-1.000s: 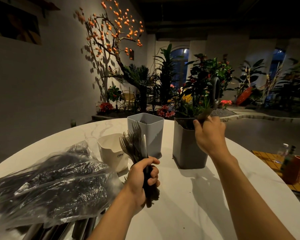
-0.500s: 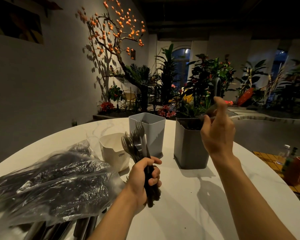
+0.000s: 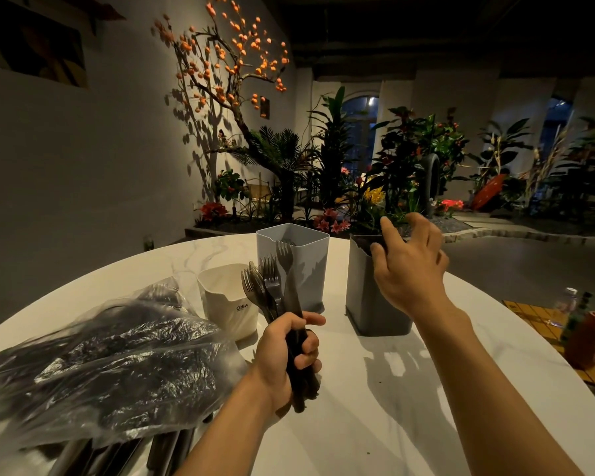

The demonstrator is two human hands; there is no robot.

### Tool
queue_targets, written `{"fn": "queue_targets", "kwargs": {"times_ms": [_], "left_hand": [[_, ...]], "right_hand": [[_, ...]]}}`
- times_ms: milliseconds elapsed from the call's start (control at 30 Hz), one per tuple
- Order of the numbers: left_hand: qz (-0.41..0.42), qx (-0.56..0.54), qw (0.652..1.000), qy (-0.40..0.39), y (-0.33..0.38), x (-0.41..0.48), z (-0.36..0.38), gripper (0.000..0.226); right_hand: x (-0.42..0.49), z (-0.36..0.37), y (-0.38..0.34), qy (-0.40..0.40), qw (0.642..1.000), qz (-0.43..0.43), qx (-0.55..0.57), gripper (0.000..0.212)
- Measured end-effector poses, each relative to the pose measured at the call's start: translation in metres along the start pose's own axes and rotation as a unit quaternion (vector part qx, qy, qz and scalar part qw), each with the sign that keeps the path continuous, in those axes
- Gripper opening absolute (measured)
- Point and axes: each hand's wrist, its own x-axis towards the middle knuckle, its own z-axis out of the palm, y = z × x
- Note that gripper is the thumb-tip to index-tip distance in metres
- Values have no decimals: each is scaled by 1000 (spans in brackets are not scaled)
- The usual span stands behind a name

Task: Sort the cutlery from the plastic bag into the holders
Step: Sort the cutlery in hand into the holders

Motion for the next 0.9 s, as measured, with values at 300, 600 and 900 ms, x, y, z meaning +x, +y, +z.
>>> {"fn": "queue_targets", "kwargs": {"times_ms": [300, 600, 900], "left_hand": [[30, 17, 999, -3, -3, -1, 0, 27], [13, 5, 1000, -17, -1, 1, -1, 29], [2, 26, 1000, -6, 0, 2, 2, 38]], "right_hand": [[-29, 7, -72, -340, 876, -17, 342, 43], [-30, 7, -59, -329, 855, 8, 400, 15], [-30, 18, -59, -284, 888, 21, 361, 6]]}}
